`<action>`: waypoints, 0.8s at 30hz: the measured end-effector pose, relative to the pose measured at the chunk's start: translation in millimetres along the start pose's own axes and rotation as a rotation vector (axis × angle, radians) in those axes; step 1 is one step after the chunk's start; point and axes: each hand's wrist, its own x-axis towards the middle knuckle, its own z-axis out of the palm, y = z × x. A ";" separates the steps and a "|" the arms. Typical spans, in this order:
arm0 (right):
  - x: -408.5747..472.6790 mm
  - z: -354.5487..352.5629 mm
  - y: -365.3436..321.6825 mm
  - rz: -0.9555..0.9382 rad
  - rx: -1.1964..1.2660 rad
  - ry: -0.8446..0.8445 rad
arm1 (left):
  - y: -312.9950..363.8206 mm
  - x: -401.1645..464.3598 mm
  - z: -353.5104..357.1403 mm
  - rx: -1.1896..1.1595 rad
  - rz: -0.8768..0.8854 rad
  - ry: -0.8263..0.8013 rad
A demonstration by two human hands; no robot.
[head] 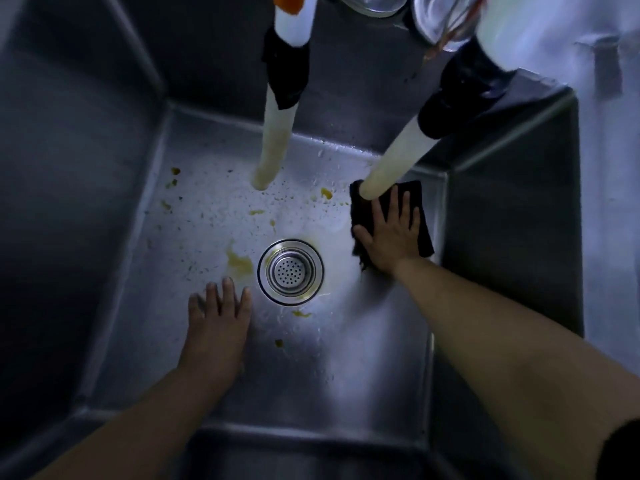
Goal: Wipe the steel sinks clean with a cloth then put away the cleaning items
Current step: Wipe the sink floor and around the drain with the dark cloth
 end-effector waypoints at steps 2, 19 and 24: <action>18.1 -11.1 -4.4 -0.009 0.004 0.018 | -0.2 1.6 2.6 -0.045 0.003 -0.017; -10.1 9.8 -20.6 -0.424 -0.176 0.094 | -3.9 1.5 3.4 -0.173 -0.002 -0.040; -75.1 31.9 -23.8 -0.513 -0.152 0.106 | -6.1 -3.4 0.7 -0.181 0.002 -0.036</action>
